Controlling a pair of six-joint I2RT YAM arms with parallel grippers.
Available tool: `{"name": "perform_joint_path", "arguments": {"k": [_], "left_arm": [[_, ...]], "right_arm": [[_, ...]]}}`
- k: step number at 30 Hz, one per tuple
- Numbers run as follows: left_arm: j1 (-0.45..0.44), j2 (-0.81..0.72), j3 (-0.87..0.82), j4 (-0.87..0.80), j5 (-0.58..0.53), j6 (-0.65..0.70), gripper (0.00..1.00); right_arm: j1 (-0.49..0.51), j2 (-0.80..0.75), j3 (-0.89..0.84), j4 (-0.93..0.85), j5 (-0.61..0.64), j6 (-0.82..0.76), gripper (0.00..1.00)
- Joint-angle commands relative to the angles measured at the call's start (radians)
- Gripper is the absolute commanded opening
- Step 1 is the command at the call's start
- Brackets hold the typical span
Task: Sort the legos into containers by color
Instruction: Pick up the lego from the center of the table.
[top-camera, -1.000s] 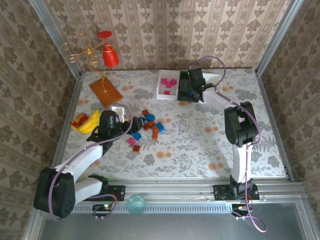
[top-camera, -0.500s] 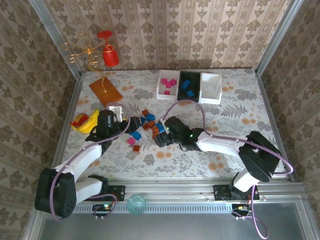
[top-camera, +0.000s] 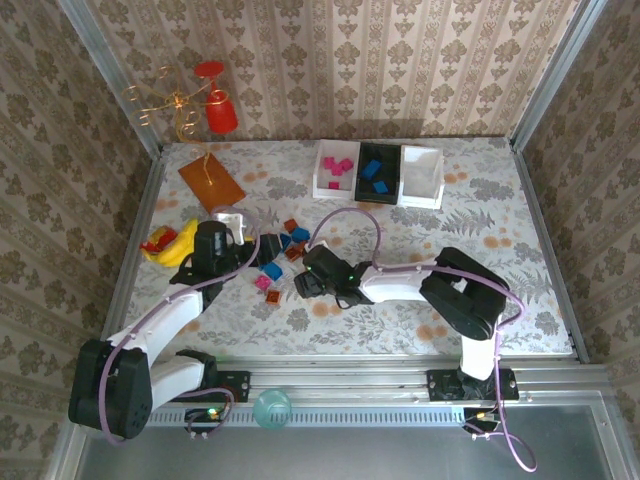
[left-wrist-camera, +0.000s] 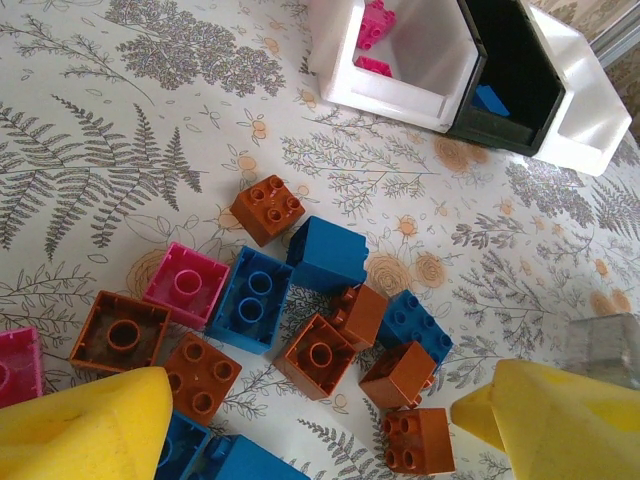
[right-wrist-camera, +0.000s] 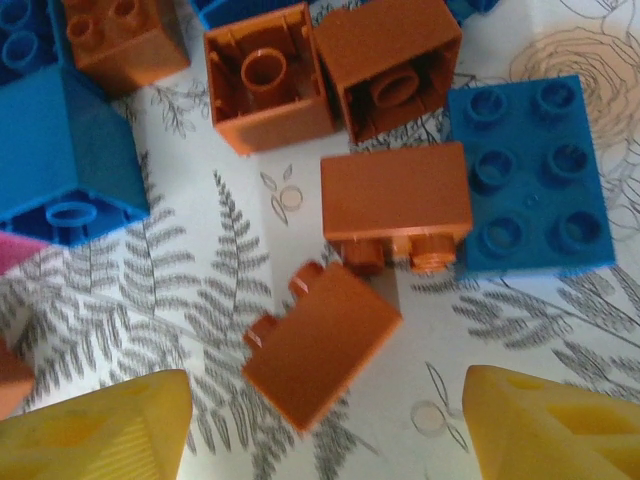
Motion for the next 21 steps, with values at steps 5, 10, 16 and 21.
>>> {"name": "perform_joint_path", "arguments": {"k": [5,10,16,21], "left_arm": [[0.008,0.003,-0.005,0.025,0.039,-0.021,0.82],[0.007,0.003,-0.004,0.025,0.046,-0.025,0.82],[0.006,0.013,-0.006,0.041,0.056,-0.035,0.82],[-0.019,0.031,-0.005,0.058,0.047,-0.032,0.82]], "right_arm": [[0.009,0.06,0.039,0.029,0.097,0.097,0.63],[0.009,0.052,0.012,0.051,0.134,0.118,0.52],[0.009,-0.001,-0.045,0.081,0.156,0.117,0.36],[0.001,-0.056,-0.09,0.083,0.165,0.109,0.28]]}}
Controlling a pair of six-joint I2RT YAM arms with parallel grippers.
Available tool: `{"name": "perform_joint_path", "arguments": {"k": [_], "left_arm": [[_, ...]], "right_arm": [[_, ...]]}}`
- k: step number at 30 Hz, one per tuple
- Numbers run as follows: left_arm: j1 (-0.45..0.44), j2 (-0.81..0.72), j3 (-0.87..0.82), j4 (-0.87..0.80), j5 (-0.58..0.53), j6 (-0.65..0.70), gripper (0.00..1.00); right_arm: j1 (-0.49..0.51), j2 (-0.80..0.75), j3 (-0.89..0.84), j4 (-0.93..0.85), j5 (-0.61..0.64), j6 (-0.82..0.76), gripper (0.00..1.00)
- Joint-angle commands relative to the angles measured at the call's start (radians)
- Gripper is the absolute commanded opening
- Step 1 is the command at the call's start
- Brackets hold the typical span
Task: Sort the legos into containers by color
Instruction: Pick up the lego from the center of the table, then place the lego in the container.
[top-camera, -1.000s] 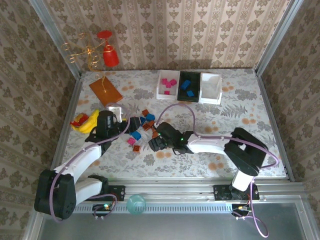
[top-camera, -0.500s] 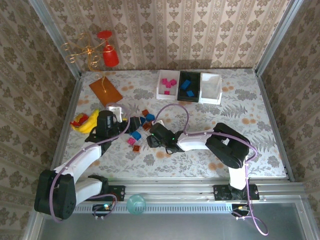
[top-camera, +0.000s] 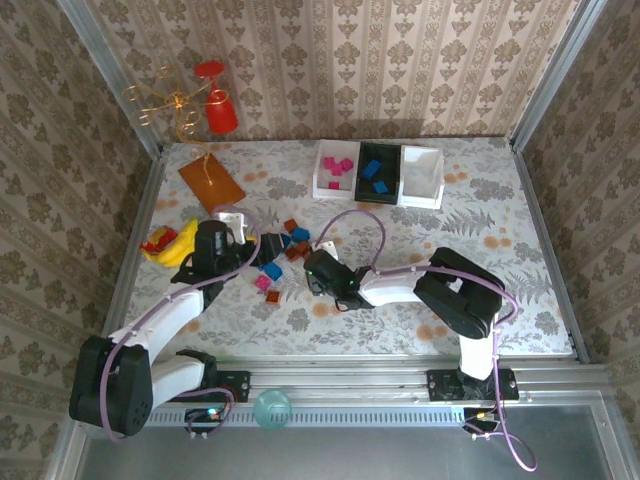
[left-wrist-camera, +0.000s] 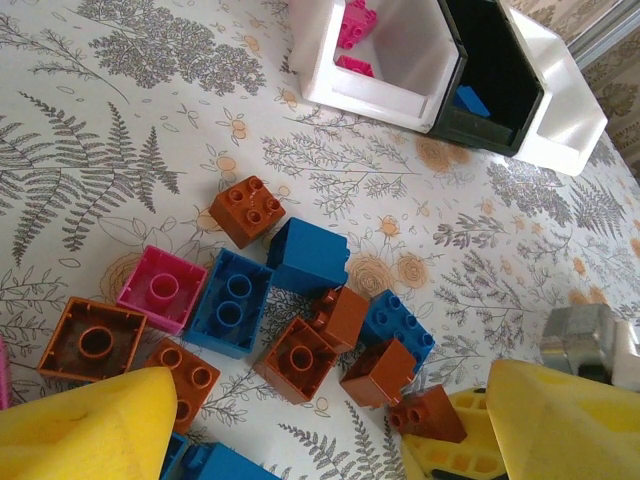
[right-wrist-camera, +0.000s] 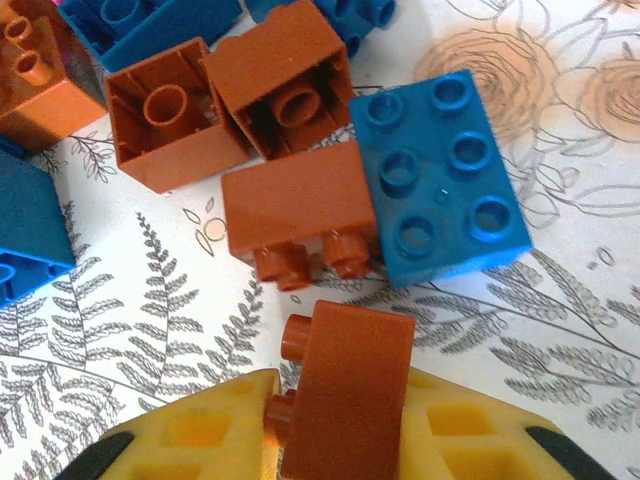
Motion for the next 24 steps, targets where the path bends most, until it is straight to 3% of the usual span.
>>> {"name": "perform_joint_path", "arguments": {"k": [1,7,10,17,24], "left_arm": [[-0.021,0.015,-0.003,0.03,0.01,-0.015,0.82],[-0.147,0.028,0.003,0.113,-0.04,-0.001,0.82],[-0.23,0.061,0.024,0.187,-0.039,-0.01,0.82],[-0.34,0.153,0.13,0.224,-0.052,0.049,0.81],[-0.36,0.177,0.19,0.204,-0.139,0.231,0.82]], "right_arm": [[-0.004,-0.065,-0.038,0.006,0.052,0.011,0.27],[-0.041,-0.217,-0.129,-0.016,0.058,0.004,0.23],[-0.104,-0.321,-0.177,-0.033,0.053,-0.017,0.23],[-0.349,-0.48,-0.221,-0.045,-0.05,-0.066,0.23],[-0.641,-0.452,-0.13,-0.041,-0.177,-0.064,0.23]]}}
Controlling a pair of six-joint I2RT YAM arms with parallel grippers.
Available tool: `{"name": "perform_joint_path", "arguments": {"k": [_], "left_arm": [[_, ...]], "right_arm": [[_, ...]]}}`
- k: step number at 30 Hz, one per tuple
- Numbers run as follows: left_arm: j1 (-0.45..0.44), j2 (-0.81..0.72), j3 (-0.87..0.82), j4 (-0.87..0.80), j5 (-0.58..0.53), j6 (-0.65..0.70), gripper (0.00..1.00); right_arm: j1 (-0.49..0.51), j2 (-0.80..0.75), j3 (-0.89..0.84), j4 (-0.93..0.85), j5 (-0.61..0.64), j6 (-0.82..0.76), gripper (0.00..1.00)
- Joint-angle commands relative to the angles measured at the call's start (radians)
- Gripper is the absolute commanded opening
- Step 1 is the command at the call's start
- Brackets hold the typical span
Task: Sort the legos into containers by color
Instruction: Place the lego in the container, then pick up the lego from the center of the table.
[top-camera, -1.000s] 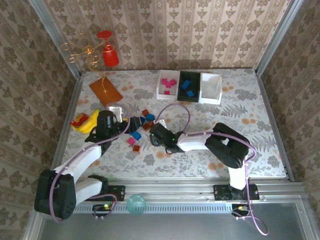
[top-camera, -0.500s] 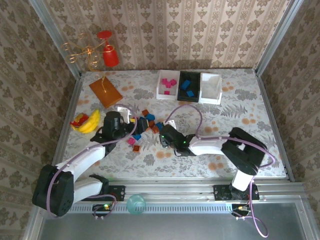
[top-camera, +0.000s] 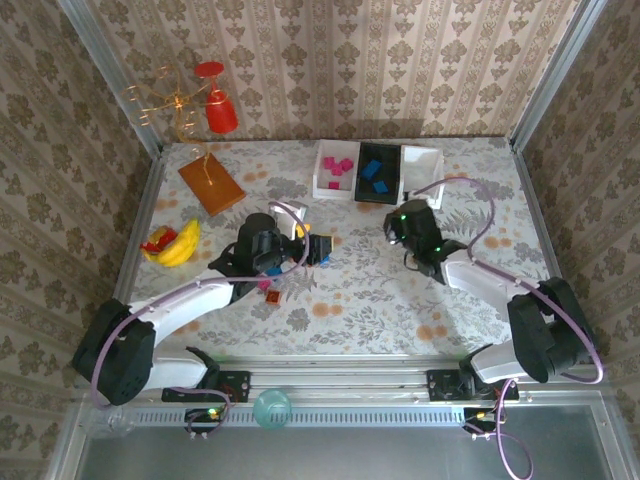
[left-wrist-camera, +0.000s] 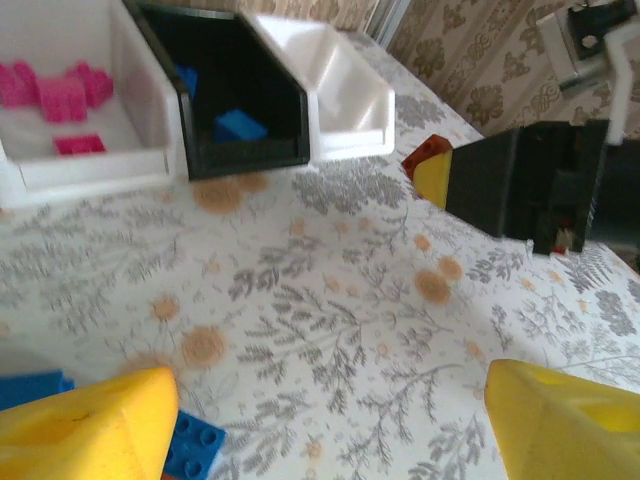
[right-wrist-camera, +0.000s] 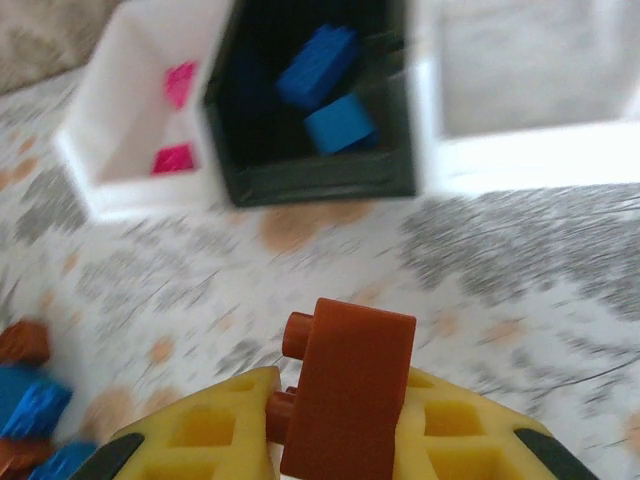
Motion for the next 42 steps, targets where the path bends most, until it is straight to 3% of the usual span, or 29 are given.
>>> {"name": "perform_joint_path", "arguments": {"k": [1,7,16,19,23,26,31,38,42], "left_arm": [[-0.003,0.015,0.028,0.022,-0.068,0.138,0.82],[0.004,0.034,-0.054,0.175,-0.123,0.154,0.83],[-0.005,-0.023,-0.117,0.206,-0.225,0.164,0.83],[-0.006,-0.033,-0.116,0.188,-0.244,0.163,0.83],[-0.006,-0.048,-0.107,0.152,-0.262,0.15,0.84],[-0.004,-0.07,-0.094,0.091,-0.296,0.149,0.85],[0.042,-0.108,-0.053,-0.072,-0.329,0.11,0.87],[0.267,-0.162,-0.058,-0.33,-0.171,-0.099,0.82],[0.281,-0.215,-0.086,-0.496,-0.143,-0.072,0.82]], "right_arm": [[-0.106,0.035,0.073,-0.009,-0.072,-0.009,0.23],[-0.26,0.237,0.278,-0.054,-0.15,-0.014,0.23],[-0.307,0.56,0.683,-0.236,-0.105,-0.089,0.24],[-0.314,0.655,0.825,-0.31,-0.114,-0.111,0.3],[-0.318,0.71,0.953,-0.401,-0.12,-0.135,0.49],[-0.316,0.646,0.921,-0.385,-0.138,-0.139,0.59],[-0.247,0.397,0.659,-0.24,-0.215,-0.172,0.68],[0.056,0.081,0.281,-0.159,-0.184,-0.339,0.83],[0.19,0.013,0.156,-0.132,-0.206,-0.365,0.88]]}}
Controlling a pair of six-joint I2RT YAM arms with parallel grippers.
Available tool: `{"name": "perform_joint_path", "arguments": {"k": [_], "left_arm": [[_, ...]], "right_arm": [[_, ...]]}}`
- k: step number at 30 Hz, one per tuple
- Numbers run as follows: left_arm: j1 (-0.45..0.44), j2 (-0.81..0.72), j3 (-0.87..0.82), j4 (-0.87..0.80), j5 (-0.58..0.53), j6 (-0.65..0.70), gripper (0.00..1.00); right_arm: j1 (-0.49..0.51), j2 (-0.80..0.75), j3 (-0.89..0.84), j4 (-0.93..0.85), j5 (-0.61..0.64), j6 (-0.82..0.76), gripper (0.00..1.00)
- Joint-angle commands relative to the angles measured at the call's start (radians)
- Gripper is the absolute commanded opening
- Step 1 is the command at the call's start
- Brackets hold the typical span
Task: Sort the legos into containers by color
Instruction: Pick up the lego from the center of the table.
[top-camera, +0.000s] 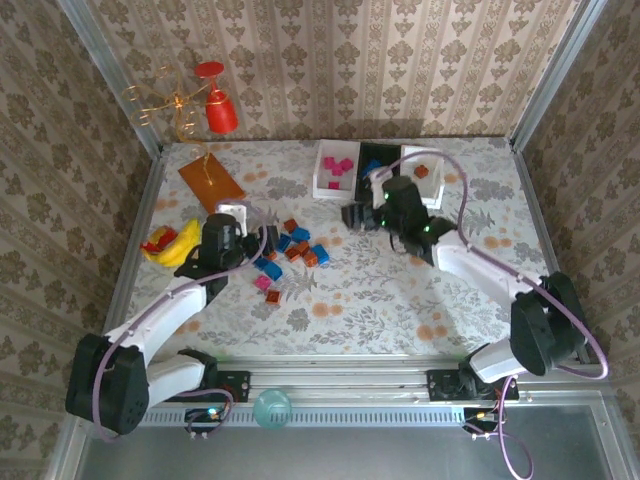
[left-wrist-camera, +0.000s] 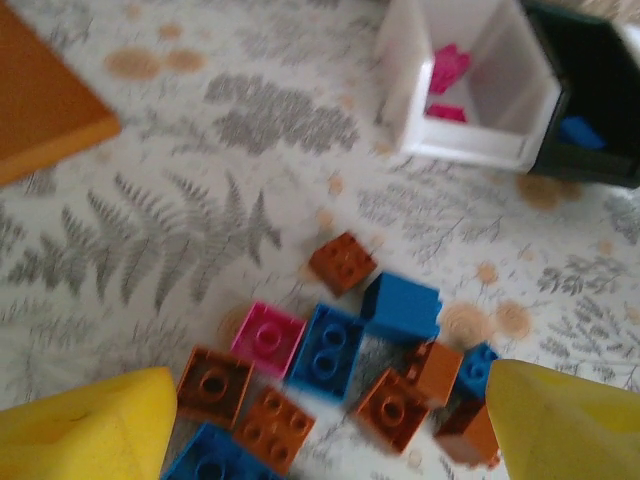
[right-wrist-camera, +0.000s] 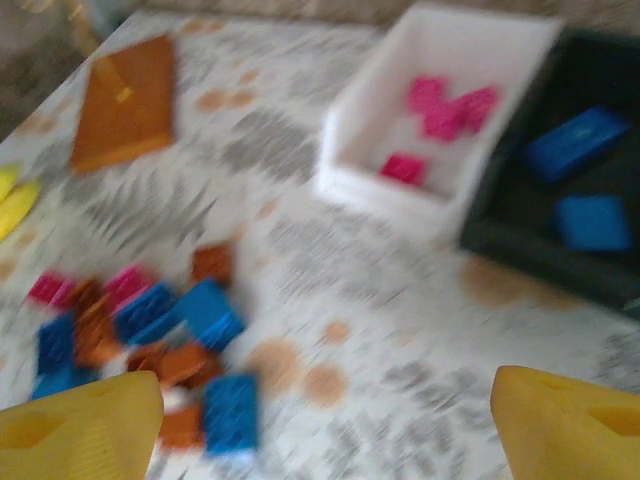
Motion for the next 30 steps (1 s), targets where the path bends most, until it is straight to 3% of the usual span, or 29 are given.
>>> {"name": "perform_joint_path", "arguments": {"k": [1,9,18,23,30], "left_arm": [[-0.008,-0.046,-0.014,-0.2,0.075,-0.027,0.82],[-0.048,0.102,0.009,-0.208,0.086,-0.058,0.69],[-0.06,0.274,0.07,-0.174,0.083,-0.049,0.63],[-0.108,0.309,0.083,-0.17,0.055,-0.049,0.61],[-0.141,0.358,0.095,-0.146,0.052,-0.05,0.61]], "right_arm": [[0.04,-0.02,-0.084,0.021,0.005,-0.047,0.89],[0.048,0.009,-0.131,0.069,0.043,0.025,0.89],[0.046,-0.036,-0.164,0.063,0.084,0.03,0.9],[0.039,-0.083,-0.203,0.061,0.11,0.032,0.91],[0.036,-0.111,-0.247,0.106,0.017,0.026,0.91]]}}
